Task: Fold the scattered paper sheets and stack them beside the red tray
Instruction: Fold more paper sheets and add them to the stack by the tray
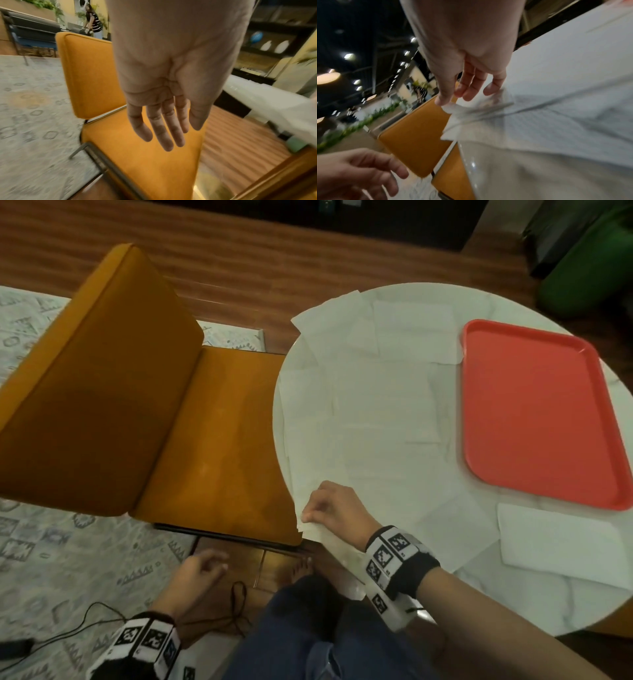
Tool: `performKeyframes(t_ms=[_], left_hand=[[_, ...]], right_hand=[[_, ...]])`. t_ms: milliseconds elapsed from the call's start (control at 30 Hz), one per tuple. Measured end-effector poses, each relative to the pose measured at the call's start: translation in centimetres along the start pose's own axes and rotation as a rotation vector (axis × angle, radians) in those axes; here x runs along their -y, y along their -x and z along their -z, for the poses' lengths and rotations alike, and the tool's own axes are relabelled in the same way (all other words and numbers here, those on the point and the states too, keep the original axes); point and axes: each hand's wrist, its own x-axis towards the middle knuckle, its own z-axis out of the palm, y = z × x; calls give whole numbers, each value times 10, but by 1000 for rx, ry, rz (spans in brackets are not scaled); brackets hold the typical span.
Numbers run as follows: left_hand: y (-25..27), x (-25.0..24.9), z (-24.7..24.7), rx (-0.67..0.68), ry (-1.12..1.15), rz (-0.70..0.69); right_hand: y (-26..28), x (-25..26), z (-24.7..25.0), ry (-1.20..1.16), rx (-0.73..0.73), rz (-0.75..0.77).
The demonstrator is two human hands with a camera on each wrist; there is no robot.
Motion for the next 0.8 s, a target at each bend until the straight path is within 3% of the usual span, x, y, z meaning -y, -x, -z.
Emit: performKeyframes(t_ms=[100, 267, 367, 467, 567, 667, 800], left_hand=[[6, -50, 15, -31, 64, -158], [12, -162, 25, -46, 13, -493], [-4, -216, 16, -42, -223, -756], [-27, -253, 3, -36, -497, -920], [-38, -275, -3, -44, -578, -921], [-34, -287, 2, 119, -334, -804], [-24, -300, 12, 251, -142, -729]], right_hand=[[7, -1, 17, -235, -99, -67], [25, -2, 60, -392, -223, -66], [43, 2, 90, -504, -285, -9], [63, 2, 115, -577, -366, 32], [79, -9, 135, -637, -534, 15], [96, -26, 147, -734, -705, -46], [110, -38, 152, -782, -754, -106]])
